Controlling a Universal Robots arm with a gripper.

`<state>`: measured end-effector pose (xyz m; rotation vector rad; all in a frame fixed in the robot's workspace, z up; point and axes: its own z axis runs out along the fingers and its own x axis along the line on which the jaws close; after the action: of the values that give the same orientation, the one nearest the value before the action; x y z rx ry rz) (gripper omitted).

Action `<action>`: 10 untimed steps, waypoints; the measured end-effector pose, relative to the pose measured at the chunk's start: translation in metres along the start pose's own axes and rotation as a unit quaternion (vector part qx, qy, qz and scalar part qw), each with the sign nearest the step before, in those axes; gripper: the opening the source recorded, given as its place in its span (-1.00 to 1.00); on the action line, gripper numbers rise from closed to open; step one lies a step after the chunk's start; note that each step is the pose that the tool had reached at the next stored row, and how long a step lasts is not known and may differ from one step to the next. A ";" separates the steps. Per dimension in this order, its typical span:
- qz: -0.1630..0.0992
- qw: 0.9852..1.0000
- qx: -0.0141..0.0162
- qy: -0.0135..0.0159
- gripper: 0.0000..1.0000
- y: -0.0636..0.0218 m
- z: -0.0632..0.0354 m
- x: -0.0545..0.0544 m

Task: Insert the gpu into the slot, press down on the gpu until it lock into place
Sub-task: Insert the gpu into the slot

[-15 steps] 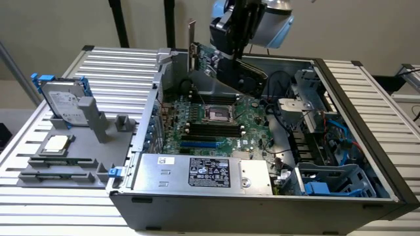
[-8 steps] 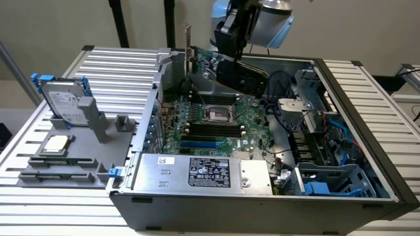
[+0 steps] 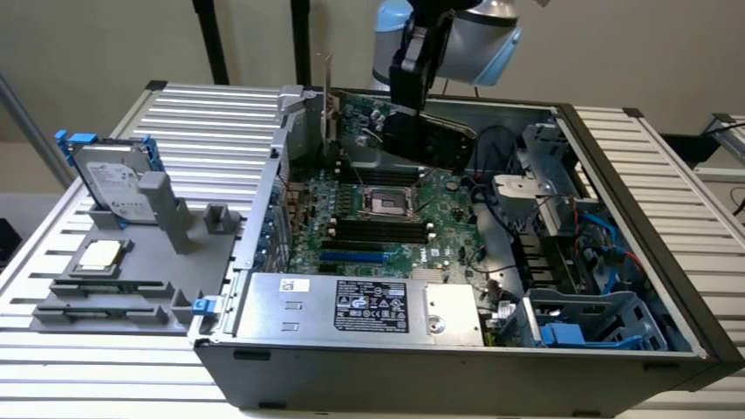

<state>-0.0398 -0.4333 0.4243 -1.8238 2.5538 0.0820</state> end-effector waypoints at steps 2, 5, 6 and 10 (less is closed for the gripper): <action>-0.018 1.000 -0.001 -0.002 -0.48 0.0000 0.0016 0.000; -0.045 0.999 -0.004 -0.006 -0.48 -0.0001 0.0038 0.000; -0.054 0.998 -0.005 -0.007 -0.48 -0.0002 0.0046 0.000; -0.091 0.996 -0.008 -0.012 -0.48 -0.0003 0.0076 0.000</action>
<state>-0.0398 -0.4333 0.4167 -2.0379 2.3654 0.1220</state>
